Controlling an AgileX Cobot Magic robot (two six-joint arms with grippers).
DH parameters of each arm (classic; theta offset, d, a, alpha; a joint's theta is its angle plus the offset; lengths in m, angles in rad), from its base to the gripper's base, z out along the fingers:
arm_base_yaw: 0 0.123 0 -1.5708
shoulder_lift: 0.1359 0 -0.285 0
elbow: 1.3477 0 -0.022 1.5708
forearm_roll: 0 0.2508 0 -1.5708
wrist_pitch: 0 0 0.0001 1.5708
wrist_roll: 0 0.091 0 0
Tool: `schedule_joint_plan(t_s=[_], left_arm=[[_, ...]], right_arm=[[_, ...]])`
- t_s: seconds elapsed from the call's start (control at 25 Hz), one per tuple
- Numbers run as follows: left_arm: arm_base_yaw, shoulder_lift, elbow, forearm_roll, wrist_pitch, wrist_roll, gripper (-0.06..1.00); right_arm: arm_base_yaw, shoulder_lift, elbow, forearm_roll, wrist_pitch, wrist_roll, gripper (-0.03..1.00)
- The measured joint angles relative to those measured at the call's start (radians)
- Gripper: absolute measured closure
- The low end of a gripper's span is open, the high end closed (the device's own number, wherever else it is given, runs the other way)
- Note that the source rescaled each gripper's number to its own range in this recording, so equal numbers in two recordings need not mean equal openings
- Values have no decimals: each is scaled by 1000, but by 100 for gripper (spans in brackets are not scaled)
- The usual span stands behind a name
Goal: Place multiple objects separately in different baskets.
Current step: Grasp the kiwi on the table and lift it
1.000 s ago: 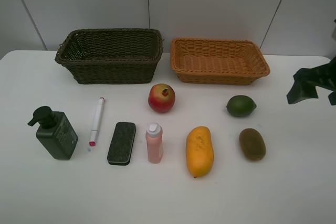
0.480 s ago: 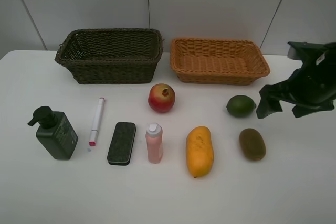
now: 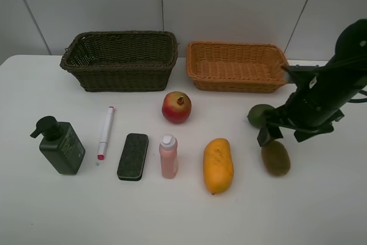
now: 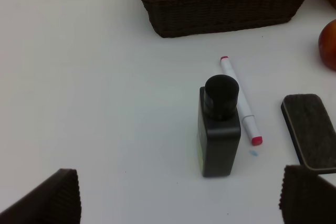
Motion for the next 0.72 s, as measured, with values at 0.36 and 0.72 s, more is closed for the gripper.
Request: schedule_joint_plan(t_s=[0.36,0.72], left_arm=[[0,0,0,0,0,0,-6],[0,0,0,0,0,0,-6]], right_arm=[[0,52,26,18,-55,0,-2],[0,86,59,23,-100,0,-2]])
